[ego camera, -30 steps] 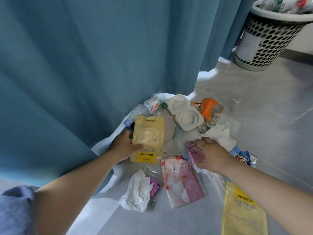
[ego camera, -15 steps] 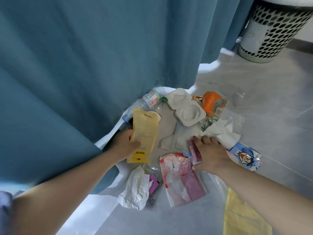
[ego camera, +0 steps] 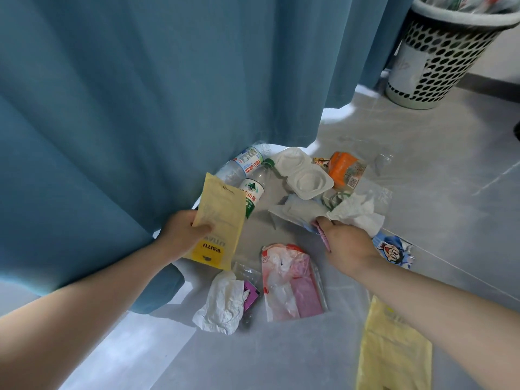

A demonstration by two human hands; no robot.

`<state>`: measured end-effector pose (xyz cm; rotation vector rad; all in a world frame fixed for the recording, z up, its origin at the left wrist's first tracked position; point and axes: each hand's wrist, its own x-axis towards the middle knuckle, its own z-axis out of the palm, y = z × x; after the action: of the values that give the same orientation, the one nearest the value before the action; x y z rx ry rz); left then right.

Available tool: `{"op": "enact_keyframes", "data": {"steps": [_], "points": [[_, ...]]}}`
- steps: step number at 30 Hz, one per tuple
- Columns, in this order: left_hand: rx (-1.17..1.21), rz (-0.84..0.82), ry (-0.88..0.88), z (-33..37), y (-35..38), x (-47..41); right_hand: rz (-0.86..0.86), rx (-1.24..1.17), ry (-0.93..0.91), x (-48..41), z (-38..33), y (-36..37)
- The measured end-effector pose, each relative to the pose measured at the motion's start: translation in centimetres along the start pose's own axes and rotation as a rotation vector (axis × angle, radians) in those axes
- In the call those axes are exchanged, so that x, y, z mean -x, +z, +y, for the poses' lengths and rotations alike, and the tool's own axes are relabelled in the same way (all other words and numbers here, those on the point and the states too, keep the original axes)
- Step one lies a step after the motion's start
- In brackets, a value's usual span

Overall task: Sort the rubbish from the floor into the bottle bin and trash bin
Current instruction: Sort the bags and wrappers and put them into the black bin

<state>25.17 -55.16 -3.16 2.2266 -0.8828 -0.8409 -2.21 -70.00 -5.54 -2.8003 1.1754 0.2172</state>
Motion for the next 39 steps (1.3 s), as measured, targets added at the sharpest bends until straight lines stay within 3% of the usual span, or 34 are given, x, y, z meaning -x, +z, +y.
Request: {"op": "enact_keyframes", "data": {"steps": [7, 14, 21, 26, 39], "points": [[-0.001, -0.027, 0.018, 0.9, -0.5, 1.8, 0.054, 0.035, -0.046, 1.0, 0.0, -2.7], [0.018, -0.026, 0.060, 1.6, -0.9, 2.8, 0.090, -0.085, -0.012, 2.1, 0.5, -5.4], [0.043, -0.022, 0.053, 1.5, -1.6, 3.6, 0.229, -0.507, 0.087, 1.4, 1.0, -7.0], [0.021, -0.035, 0.038, 1.4, -2.2, 4.5, 0.226, -0.560, 0.102, 1.4, 1.0, -6.9], [-0.003, -0.289, -0.127, -1.4, 0.7, 6.6, 0.290, -0.568, 0.080, 1.9, 0.5, -7.4]]}}
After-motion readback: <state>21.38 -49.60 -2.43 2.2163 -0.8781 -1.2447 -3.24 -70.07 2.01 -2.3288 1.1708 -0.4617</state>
